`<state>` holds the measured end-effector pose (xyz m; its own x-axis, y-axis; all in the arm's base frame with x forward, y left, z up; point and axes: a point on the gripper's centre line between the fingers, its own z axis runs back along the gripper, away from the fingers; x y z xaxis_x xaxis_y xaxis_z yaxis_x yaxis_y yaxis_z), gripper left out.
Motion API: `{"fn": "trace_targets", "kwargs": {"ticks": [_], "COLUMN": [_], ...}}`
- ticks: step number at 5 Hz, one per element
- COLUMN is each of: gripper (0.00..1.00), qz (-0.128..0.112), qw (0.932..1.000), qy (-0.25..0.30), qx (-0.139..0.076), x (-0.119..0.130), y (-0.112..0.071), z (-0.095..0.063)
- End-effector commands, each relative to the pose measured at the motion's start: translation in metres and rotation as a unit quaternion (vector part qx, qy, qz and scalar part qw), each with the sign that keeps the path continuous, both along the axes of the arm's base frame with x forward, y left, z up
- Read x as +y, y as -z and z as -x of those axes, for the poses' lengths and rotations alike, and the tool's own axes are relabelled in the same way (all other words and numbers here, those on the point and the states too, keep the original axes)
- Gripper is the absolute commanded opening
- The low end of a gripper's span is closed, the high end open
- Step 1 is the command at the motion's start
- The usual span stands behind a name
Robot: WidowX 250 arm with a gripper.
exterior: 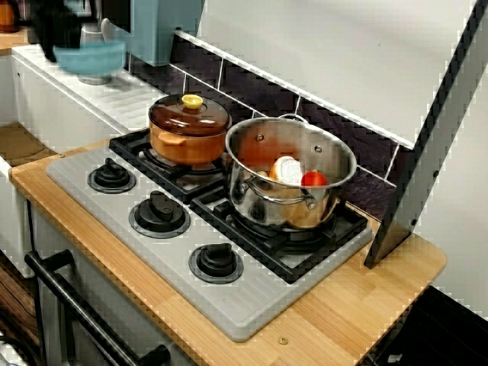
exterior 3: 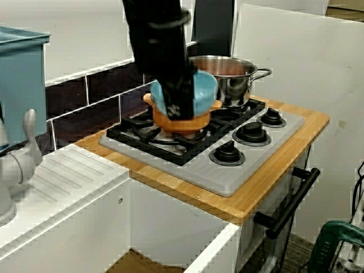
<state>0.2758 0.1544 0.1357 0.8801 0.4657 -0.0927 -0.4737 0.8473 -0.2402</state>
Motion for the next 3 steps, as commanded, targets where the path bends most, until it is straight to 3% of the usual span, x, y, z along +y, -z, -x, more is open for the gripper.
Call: {"fn": "trace_targets", "kwargs": {"ticks": [1, 2, 3], "gripper": [0.0, 0.0, 0.0], "qz": [-0.037, -0.052, -0.066], "qw": [0.9986, 0.9977, 0.9954], "qy": [-0.016, -0.022, -0.032], "qx": [-0.035, -0.039, -0.062], "x": [0.029, 0.033, 0.037], "y": [-0.019, -0.018, -0.02], "z": [-0.02, -0.031, -0.042]}}
